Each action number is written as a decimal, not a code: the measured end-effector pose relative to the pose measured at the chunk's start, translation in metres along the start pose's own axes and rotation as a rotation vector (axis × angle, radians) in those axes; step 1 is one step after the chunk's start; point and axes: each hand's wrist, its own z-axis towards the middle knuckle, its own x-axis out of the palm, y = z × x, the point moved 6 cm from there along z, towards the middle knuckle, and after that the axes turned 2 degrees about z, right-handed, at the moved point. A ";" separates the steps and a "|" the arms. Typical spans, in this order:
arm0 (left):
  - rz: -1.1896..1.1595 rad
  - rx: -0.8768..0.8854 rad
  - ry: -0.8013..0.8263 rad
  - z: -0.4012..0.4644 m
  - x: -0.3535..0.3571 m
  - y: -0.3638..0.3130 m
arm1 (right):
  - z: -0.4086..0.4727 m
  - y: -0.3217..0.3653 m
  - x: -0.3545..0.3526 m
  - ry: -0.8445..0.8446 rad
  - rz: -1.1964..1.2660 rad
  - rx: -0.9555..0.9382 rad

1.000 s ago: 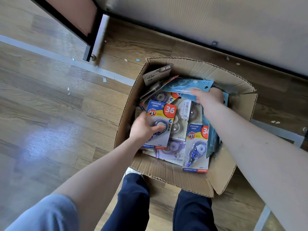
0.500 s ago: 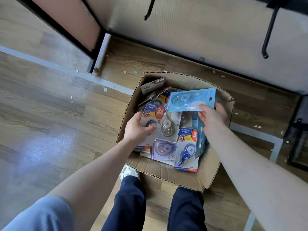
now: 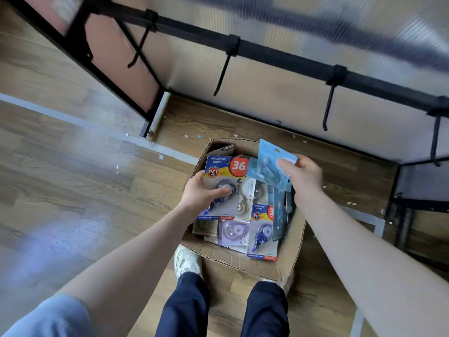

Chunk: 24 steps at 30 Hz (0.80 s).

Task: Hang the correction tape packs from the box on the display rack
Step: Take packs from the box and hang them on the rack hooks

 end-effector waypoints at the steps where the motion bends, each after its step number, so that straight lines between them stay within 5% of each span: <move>1: -0.012 0.014 0.009 -0.003 -0.001 -0.008 | -0.004 0.008 -0.001 0.008 -0.015 -0.036; 24: -0.191 0.321 0.086 -0.154 -0.077 -0.237 | -0.183 0.247 -0.041 0.098 -0.036 -0.440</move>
